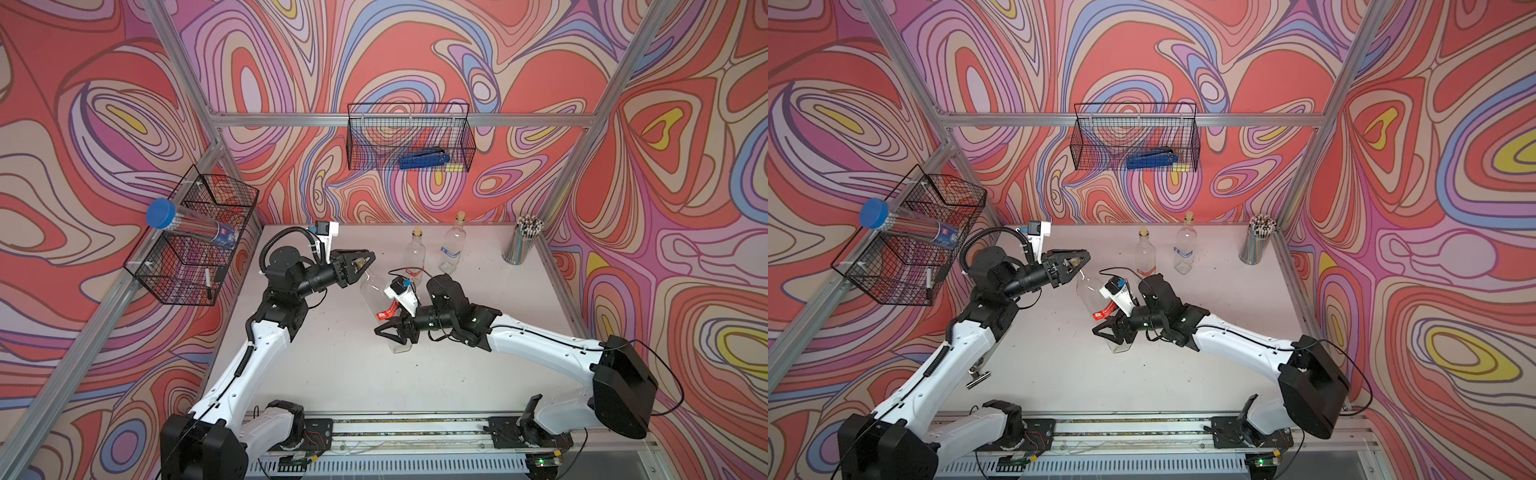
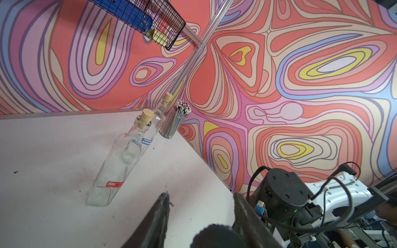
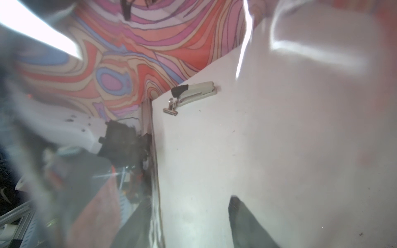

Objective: Remove the label from the bottle
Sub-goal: Pick up the bottle from the center of the board.

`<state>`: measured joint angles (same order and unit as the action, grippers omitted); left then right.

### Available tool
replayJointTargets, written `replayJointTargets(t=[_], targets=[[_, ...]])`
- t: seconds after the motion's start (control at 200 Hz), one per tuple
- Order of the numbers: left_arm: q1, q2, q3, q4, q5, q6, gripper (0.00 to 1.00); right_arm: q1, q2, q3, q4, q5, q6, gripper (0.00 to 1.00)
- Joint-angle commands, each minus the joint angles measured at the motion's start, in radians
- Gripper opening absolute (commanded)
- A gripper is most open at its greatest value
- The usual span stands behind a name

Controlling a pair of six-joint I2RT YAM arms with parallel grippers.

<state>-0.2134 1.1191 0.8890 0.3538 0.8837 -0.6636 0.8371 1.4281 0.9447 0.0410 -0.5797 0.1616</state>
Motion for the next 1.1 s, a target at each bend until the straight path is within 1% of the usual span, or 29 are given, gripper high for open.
replayJointTargets(t=[0.0,0.135,0.24,0.386,0.541,0.691,0.761,0.826,0.881,0.942,1.037,1.097], targets=[[-0.012,0.017,0.001,0.076,0.006,-0.022,0.38,-0.004,-0.01,0.043,0.081,-0.03,0.0,0.0],[-0.021,0.022,0.004,0.083,0.001,-0.02,0.28,-0.005,-0.007,0.044,0.083,-0.031,0.003,0.0],[-0.028,0.025,0.013,0.051,0.0,-0.002,0.14,-0.004,-0.004,0.046,0.083,-0.032,0.003,0.0],[-0.041,0.019,0.021,-0.003,-0.016,0.033,0.0,-0.004,0.002,0.046,0.09,-0.032,0.008,0.0],[-0.05,0.009,0.022,-0.038,-0.03,0.055,0.0,-0.004,0.007,0.051,0.094,-0.025,0.017,0.0],[-0.072,-0.013,0.027,-0.102,-0.086,0.109,0.0,-0.005,0.013,0.058,0.074,0.002,0.019,0.0],[-0.08,-0.019,0.036,-0.147,-0.124,0.133,0.0,-0.004,0.02,0.069,0.04,0.012,0.012,0.2],[-0.085,-0.018,0.047,-0.189,-0.152,0.149,0.0,-0.004,0.026,0.075,0.009,0.031,0.005,0.47],[-0.09,-0.017,0.048,-0.205,-0.17,0.153,0.0,-0.004,0.029,0.075,-0.014,0.051,0.001,0.6],[-0.092,-0.015,0.049,-0.219,-0.196,0.153,0.0,-0.004,0.024,0.071,-0.035,0.066,-0.003,0.68],[-0.094,-0.006,0.054,-0.244,-0.229,0.153,0.0,-0.004,0.016,0.062,-0.066,0.091,-0.012,0.76],[-0.098,-0.001,0.062,-0.263,-0.251,0.158,0.0,-0.004,0.011,0.061,-0.099,0.106,-0.022,0.79]])
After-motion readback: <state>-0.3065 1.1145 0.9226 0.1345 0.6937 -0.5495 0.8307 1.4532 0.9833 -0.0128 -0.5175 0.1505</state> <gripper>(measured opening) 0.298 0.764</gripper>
